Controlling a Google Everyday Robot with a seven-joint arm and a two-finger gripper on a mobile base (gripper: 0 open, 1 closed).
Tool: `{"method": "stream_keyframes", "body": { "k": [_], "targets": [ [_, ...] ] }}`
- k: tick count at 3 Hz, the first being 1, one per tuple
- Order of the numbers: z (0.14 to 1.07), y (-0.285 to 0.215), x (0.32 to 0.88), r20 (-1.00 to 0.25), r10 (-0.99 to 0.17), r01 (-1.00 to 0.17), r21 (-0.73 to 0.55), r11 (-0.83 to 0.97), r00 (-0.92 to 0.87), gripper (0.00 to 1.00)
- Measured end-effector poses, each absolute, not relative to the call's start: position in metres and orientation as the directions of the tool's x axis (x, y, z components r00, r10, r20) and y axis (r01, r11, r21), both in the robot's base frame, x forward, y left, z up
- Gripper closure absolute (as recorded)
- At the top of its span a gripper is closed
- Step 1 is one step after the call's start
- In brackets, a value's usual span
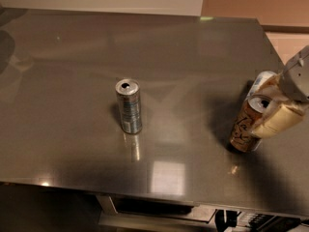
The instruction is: Move orange can near redbull can
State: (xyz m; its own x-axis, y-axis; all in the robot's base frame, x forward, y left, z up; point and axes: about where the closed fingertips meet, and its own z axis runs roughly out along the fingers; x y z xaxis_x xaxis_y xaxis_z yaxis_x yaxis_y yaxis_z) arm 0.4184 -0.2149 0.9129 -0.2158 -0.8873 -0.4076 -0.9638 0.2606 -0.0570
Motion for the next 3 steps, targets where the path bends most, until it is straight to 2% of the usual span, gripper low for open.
{"method": "stream_keyframes", "body": {
  "k": [1, 3],
  "targets": [
    [0.921, -0.184, 0.437, -0.436, -0.881, -0.974, -0.042, 0.225, -0.185, 1.0],
    [0.917, -0.119, 0.461, -0.456, -0.884, -0.99, -0.038, 0.135, -0.103, 1.0]
  ]
}}
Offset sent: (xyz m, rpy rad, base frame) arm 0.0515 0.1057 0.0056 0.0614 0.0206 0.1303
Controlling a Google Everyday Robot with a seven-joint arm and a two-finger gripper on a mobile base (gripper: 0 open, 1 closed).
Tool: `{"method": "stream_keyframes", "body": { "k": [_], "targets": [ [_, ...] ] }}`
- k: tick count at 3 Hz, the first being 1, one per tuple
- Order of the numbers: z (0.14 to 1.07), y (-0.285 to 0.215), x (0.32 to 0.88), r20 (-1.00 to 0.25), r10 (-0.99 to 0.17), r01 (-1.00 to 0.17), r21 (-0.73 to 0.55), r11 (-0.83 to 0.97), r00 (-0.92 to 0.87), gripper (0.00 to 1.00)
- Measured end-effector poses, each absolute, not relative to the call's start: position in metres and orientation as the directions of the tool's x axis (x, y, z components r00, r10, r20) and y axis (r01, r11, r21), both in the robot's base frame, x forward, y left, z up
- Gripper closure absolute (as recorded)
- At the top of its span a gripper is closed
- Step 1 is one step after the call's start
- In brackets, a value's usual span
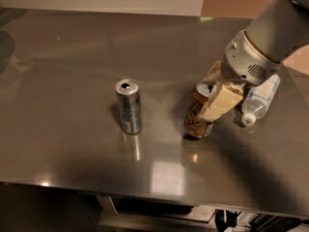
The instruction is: Move orange can near redbull can
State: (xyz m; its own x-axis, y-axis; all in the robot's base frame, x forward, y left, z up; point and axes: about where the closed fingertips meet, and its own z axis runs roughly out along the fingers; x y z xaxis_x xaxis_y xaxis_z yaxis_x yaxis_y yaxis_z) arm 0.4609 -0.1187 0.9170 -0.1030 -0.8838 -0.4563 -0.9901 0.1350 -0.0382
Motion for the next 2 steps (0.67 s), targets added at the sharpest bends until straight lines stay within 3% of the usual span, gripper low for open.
{"method": "stream_keyframes", "body": {
  "k": [2],
  "targets": [
    [0.914, -0.074, 0.465, -0.454, -0.891, -0.997, -0.06, 0.042, -0.01, 1.0]
  ]
}}
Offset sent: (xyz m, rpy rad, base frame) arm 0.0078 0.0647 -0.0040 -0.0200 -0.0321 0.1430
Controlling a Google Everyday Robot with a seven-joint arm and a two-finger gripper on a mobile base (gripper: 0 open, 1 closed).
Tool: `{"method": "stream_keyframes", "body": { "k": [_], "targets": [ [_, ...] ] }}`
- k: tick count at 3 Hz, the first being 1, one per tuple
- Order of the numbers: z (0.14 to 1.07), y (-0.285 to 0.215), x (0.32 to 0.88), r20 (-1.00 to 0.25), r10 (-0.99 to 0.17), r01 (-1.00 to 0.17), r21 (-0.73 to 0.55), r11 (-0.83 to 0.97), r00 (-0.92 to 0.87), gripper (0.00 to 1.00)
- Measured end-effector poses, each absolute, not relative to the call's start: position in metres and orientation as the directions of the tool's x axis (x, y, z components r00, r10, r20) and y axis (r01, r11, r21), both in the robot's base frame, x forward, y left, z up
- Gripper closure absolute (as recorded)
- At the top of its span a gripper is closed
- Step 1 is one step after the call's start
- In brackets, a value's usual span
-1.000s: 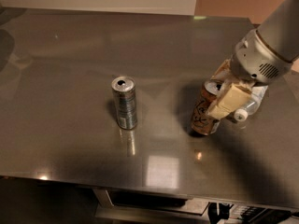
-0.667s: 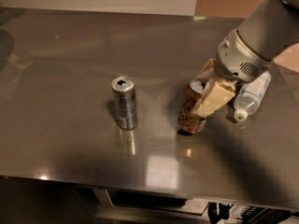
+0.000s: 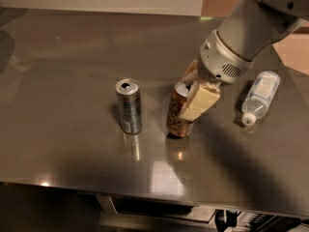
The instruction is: Move orange can near redbull can
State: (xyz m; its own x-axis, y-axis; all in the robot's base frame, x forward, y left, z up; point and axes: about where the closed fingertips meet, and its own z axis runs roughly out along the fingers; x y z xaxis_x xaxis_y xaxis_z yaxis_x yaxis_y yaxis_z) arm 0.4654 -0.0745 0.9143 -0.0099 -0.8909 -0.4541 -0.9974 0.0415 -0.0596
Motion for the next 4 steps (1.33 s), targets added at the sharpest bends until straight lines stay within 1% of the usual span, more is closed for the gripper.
{"method": "stream_keyframes", "body": {
  "k": [2, 3, 4],
  "targets": [
    [0.909, -0.047, 0.471, -0.433, -0.901, -0.998, -0.065, -0.006, 0.034, 1.0],
    [0.905, -0.038, 0.474, -0.407, -0.913, -0.997, -0.073, -0.01, 0.039, 0.82],
    [0.898, -0.033, 0.477, -0.393, -0.918, -0.997, -0.074, -0.015, 0.043, 0.59]
  ]
}}
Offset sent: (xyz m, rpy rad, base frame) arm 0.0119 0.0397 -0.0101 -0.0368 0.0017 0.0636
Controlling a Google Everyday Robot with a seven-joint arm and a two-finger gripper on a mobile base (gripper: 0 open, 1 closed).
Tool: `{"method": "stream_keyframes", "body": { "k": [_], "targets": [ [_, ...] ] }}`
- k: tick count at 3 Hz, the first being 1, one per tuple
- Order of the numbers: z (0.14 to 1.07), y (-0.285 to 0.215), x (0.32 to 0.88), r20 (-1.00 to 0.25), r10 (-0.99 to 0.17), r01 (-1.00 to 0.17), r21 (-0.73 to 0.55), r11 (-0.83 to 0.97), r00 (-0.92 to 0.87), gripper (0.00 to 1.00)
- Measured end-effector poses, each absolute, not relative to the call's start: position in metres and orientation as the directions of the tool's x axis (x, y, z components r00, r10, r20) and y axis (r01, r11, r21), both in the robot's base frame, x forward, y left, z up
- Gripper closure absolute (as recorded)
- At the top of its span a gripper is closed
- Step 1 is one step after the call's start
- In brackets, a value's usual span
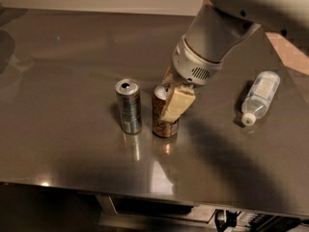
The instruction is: Move orange can near redbull can
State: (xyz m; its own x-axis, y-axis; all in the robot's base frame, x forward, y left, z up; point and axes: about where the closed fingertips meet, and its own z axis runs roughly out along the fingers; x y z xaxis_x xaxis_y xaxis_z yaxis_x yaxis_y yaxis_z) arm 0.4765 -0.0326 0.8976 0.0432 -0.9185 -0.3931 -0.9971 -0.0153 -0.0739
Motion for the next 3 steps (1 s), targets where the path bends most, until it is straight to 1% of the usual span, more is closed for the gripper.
{"method": "stream_keyframes", "body": {
  "k": [2, 3],
  "targets": [
    [0.8927, -0.0302, 0.4774, -0.394, -0.918, -0.997, -0.072, -0.018, 0.045, 0.12],
    [0.8932, -0.0296, 0.4769, -0.393, -0.918, -0.997, -0.074, -0.019, 0.047, 0.0]
  ]
}}
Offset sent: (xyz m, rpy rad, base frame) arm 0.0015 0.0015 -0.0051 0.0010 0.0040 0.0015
